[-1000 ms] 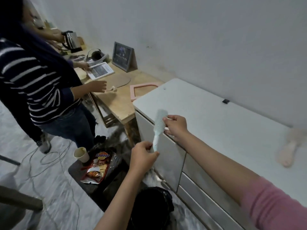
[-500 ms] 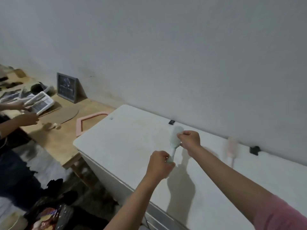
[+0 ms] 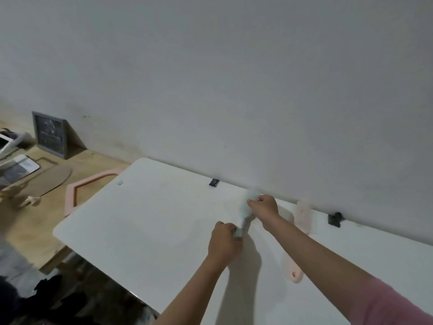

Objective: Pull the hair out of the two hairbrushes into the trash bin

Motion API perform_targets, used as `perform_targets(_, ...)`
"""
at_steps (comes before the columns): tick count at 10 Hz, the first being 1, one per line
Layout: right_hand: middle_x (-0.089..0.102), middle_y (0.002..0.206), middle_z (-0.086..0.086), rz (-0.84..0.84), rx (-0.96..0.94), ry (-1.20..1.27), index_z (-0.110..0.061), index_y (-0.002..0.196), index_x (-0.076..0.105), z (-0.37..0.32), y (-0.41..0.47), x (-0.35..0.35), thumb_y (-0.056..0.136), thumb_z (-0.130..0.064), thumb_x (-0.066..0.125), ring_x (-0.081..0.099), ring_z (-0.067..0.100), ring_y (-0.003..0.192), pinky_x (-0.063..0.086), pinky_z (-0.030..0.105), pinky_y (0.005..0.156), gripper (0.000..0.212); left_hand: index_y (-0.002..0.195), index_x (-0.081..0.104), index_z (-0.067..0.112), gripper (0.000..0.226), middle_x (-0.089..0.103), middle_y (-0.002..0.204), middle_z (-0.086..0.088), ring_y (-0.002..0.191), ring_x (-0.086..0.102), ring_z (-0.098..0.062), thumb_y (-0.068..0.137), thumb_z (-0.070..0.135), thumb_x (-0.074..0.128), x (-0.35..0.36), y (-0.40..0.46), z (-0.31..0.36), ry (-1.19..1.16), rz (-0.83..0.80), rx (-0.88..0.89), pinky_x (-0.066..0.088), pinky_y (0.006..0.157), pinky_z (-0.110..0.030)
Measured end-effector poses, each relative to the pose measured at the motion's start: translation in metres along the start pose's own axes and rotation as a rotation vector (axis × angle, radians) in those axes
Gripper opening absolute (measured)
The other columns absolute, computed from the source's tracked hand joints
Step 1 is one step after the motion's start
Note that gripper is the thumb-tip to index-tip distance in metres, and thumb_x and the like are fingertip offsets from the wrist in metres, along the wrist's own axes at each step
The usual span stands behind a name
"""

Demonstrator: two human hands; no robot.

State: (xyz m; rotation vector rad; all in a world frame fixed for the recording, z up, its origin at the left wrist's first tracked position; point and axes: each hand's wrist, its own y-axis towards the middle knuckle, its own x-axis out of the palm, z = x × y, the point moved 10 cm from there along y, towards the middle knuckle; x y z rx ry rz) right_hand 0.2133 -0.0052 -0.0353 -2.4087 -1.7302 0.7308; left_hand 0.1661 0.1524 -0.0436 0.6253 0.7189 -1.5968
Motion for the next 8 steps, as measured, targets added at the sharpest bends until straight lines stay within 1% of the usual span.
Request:
perform_targets(1,0.046,0.059,-0.003,-0.01,-0.011,0.009,-0.015,0.058,0.045,0.001,0.001,0.0,0.084,-0.011,0.061,0.047,0.017,0.063,0.033,0.024,0.051,0.03,0.051,0.027,0.021,0.039,0.033,0.06,0.002,0.073,0.035,-0.017,0.076,0.009,0.054,0.009,0.006,-0.004,-0.032,0.006,-0.023,0.02,0.048,-0.025)
perform_targets(2,0.062,0.076,-0.001,-0.03,-0.043,0.049,-0.011,0.079,0.062,-0.002,0.001,0.0,0.084,-0.009,0.06,0.059,0.022,0.082,0.044,0.025,0.064,0.006,0.054,0.036,0.02,0.032,0.042,0.069,-0.002,0.075,0.04,-0.016,0.077,0.012,0.056,0.015,0.01,-0.007,-0.055,0.009,-0.038,0.024,0.049,-0.021)
perform_targets(3,0.064,0.111,0.01,-0.054,-0.057,0.072,-0.003,0.109,0.063,-0.007,-0.005,-0.002,0.087,-0.007,0.059,0.059,0.025,0.104,0.046,0.031,0.089,0.023,0.061,0.047,0.019,0.021,0.05,0.078,-0.005,0.079,0.045,-0.017,0.078,0.017,0.06,0.017,0.013,-0.007,-0.052,0.006,-0.051,0.029,0.052,-0.023)
perform_targets(4,0.056,0.127,0.013,-0.063,-0.061,0.077,0.001,0.126,0.053,-0.01,-0.011,-0.006,0.089,-0.007,0.058,0.053,0.027,0.12,0.041,0.03,0.096,0.038,0.062,0.048,0.018,0.021,0.047,0.076,-0.002,0.08,0.048,-0.02,0.078,0.02,0.061,0.016,0.015,-0.006,-0.041,0.0,-0.061,0.03,0.055,-0.028)
perform_targets(5,0.053,0.134,0.013,-0.078,-0.065,0.077,-0.001,0.129,0.051,-0.012,-0.018,-0.008,0.09,-0.007,0.057,0.05,0.026,0.124,0.039,0.028,0.096,0.04,0.058,0.037,0.024,0.035,0.046,0.078,-0.003,0.084,0.052,-0.025,0.081,0.026,0.062,0.015,0.013,-0.003,-0.033,0.001,-0.068,0.031,0.058,-0.028)
perform_targets(6,0.053,0.135,0.014,-0.087,-0.087,0.086,-0.002,0.13,0.05,-0.011,-0.025,-0.01,0.09,-0.005,0.055,0.05,0.026,0.123,0.037,0.024,0.09,0.04,0.072,0.047,0.017,0.024,0.051,0.088,-0.006,0.093,0.058,-0.031,0.084,0.032,0.061,0.014,0.01,0.0,-0.017,0.005,-0.076,0.039,0.065,-0.031)
perform_targets(7,0.053,0.134,0.017,-0.08,-0.095,0.059,0.002,0.129,0.049,-0.013,-0.039,-0.015,0.091,-0.005,0.054,0.05,0.028,0.123,0.039,0.029,0.094,0.039,0.068,0.034,0.018,0.033,0.047,0.083,-0.007,0.095,0.057,-0.038,0.086,0.034,0.056,0.012,0.003,0.002,0.017,-0.003,-0.077,0.045,0.072,-0.037)
perform_targets(8,0.054,0.133,0.018,-0.059,-0.104,0.023,0.002,0.127,0.05,-0.004,-0.053,-0.016,0.09,-0.007,0.055,0.051,0.03,0.122,0.041,0.035,0.099,0.039,0.08,0.043,0.01,0.029,0.056,0.094,-0.016,0.099,0.057,-0.039,0.086,0.036,0.055,0.01,-0.005,0.001,0.043,0.016,-0.089,0.045,0.077,-0.038)
